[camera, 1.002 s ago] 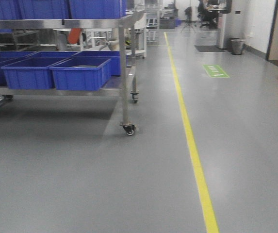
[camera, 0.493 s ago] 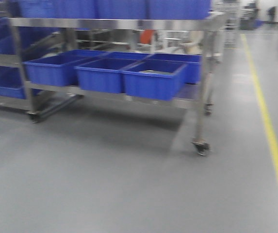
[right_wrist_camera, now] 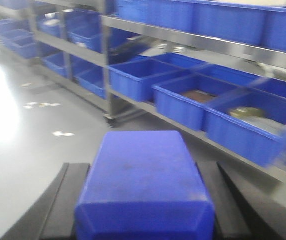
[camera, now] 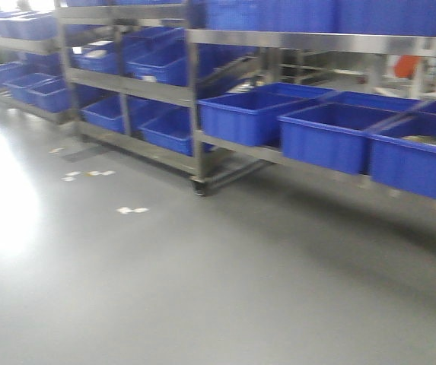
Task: Pick and sort blue part to right shelf
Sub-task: 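Drive the base along the aisle toward the blue bin shelves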
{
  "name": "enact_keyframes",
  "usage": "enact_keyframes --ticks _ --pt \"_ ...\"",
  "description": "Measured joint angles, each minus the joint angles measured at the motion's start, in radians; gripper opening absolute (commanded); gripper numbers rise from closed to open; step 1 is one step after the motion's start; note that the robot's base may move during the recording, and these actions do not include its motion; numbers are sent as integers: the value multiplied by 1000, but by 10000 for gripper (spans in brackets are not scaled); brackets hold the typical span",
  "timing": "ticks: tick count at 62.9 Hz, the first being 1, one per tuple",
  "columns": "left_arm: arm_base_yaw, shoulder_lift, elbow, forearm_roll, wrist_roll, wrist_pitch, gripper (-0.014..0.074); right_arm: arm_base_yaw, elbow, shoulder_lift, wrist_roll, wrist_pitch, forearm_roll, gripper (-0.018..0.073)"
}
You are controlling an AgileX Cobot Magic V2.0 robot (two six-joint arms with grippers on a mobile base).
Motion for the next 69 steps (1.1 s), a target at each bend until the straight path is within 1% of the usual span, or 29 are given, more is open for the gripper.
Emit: enact_keyframes --ticks 69 --pt "0 0 0 0 0 0 261 0 0 0 0 0 0 423"
